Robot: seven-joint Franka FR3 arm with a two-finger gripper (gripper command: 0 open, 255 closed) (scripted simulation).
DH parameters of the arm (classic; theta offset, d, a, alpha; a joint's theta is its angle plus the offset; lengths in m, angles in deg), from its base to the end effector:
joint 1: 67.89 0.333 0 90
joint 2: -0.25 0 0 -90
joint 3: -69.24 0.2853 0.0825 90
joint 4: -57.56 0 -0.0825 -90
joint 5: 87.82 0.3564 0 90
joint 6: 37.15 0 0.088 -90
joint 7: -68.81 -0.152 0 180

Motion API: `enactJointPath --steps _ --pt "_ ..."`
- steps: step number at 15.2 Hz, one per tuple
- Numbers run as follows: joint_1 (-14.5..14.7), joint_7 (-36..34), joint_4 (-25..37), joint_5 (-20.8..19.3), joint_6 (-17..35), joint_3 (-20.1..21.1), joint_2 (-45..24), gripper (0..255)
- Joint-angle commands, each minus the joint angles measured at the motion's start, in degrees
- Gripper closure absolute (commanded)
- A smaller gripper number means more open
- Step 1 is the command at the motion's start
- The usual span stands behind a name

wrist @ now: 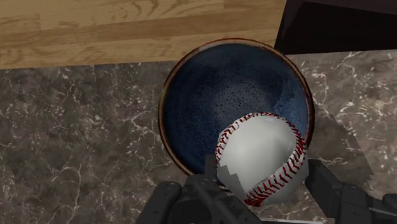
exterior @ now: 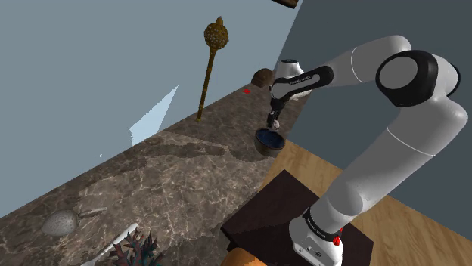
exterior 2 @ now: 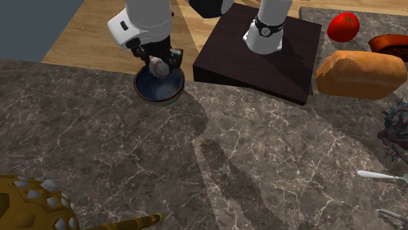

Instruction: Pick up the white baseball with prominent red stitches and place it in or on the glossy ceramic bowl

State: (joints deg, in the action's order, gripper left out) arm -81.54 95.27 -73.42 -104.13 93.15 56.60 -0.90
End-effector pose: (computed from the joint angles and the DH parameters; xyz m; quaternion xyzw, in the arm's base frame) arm 0.4342 -0.2332 0.2860 0.9894 0.0949 -0.0625 0.0906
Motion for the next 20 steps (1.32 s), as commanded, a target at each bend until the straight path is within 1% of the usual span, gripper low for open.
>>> enactJointPath --steps 1,15,20 --pt "-2.05 4.26 1.68 0.33 0.62 -1.94 -1.38 255" --pt "-2.55 2.58 -0.96 0.17 10.99 -2.08 -9.26 255" --pt "-2.56 2.55 -0.98 0.17 11.15 -2.08 -9.4 255"
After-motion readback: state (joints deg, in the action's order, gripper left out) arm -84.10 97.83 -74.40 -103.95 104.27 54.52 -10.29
